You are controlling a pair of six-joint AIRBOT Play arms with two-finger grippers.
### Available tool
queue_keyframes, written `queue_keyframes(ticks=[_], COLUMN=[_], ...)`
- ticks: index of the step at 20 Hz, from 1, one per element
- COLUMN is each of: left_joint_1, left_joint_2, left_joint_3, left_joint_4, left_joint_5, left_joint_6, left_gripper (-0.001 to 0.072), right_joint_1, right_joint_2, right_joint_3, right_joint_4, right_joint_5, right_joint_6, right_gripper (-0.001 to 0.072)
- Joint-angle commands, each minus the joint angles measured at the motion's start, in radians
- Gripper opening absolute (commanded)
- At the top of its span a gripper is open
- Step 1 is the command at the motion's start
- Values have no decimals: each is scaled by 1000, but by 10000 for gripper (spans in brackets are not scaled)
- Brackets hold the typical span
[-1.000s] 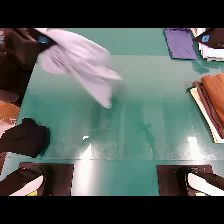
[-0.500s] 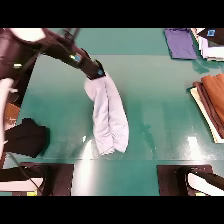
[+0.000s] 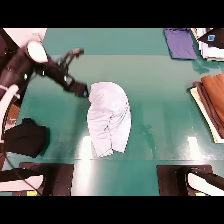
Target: Fold the shirts.
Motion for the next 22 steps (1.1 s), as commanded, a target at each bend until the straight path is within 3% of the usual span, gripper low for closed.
queue_keyframes(ticks=[1,7,15,16,17,18,22], left_joint_1=[24,23,-3,-14,-23,-23,45], left_joint_2=[105,123,123,123,123,124,150], left_joint_3=[-380,-680,-701,-701,-700,-700,-599], left_joint_4=[-112,-341,-425,-425,-427,-432,-327], left_joint_5=[95,286,403,415,422,426,324], left_joint_6=[42,114,149,148,148,150,148], left_gripper=[604,604,602,575,337,31,22], right_joint_1=[0,19,19,19,19,19,19], right_joint_2=[-10,-14,-14,-15,-15,-15,-27], right_joint_3=[-5,-122,-156,-156,-156,-157,-157], right_joint_4=[-5,8,12,12,12,12,15], right_joint_5=[1,-18,-79,-82,-83,-82,-71], right_joint_6=[0,0,0,0,0,0,0], right_gripper=[13,14,13,13,13,13,14])
